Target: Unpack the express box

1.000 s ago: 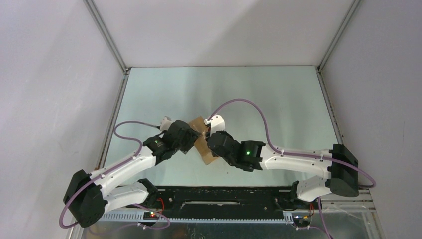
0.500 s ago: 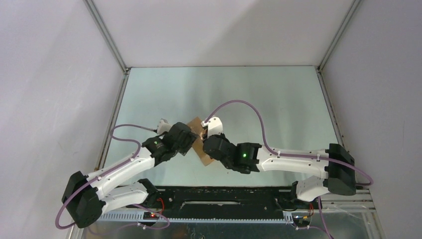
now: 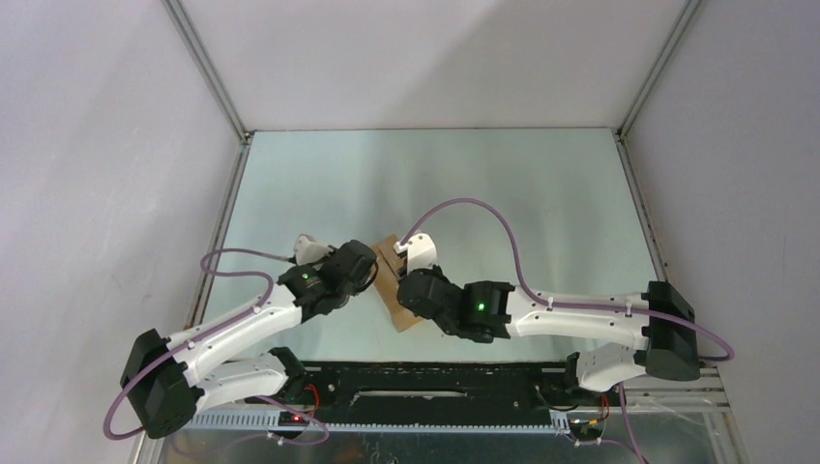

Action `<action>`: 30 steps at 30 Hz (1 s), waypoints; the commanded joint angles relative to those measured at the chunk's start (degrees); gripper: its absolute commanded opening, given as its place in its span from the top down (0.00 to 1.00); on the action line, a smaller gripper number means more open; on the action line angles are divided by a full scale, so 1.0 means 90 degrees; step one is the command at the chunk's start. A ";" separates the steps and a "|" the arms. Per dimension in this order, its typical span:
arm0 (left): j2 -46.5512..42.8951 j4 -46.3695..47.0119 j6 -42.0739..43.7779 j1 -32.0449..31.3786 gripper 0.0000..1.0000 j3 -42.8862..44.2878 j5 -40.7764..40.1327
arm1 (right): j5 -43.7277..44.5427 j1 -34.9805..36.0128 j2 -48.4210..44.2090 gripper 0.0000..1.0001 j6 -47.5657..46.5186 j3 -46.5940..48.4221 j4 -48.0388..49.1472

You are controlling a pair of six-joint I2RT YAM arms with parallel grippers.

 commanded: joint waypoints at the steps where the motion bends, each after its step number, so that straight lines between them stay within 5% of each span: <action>1: 0.0024 -0.0285 -0.0171 0.0106 1.00 0.0105 -0.1013 | -0.0288 0.0171 0.0112 1.00 0.0281 -0.0059 -0.0731; 5: -0.0072 -0.0392 0.0558 0.0090 0.99 0.0313 -0.0936 | -0.0190 0.0195 0.0125 1.00 0.0245 -0.0119 -0.0667; 6: -0.0148 -0.0527 0.0715 0.0090 0.91 0.0373 -0.0914 | -0.0159 0.0195 0.0099 1.00 0.0161 -0.0135 -0.0640; 9: -0.0217 -0.0211 0.1657 0.0319 0.46 0.0390 -0.0379 | -0.0215 0.0172 -0.0060 1.00 -0.0082 -0.0286 -0.0333; 12: -0.0043 -0.0295 0.2282 0.0384 0.28 0.0632 0.0228 | -0.0224 0.0169 -0.0068 1.00 -0.0295 -0.0316 -0.0206; 15: 0.0206 -0.0566 0.2487 0.0375 0.24 0.0821 0.0517 | -0.0193 0.0135 -0.0112 1.00 -0.0372 -0.0351 -0.0119; 18: 0.0187 -0.0259 0.2748 0.0371 0.01 0.0727 0.0797 | -0.0246 0.0060 -0.0137 1.00 -0.0384 -0.0394 -0.0044; 30: 0.0917 -0.1021 0.2544 0.0511 0.04 0.1181 0.1213 | -0.0256 -0.0058 -0.0103 1.00 -0.0413 -0.0405 0.0048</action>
